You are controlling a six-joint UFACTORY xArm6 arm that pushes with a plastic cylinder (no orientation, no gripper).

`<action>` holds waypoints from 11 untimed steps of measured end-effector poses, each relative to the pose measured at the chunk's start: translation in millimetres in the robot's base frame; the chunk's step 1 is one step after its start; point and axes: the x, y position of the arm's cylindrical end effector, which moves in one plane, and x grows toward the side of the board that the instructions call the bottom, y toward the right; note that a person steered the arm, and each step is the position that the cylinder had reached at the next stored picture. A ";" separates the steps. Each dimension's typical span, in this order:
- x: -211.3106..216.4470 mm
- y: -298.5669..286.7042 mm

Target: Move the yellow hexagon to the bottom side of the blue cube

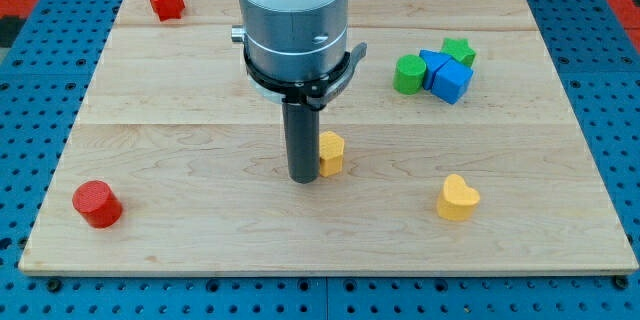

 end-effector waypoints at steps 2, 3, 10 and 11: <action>-16.3 75.9; 12.7 127.1; -24.1 163.2; -16.9 175.7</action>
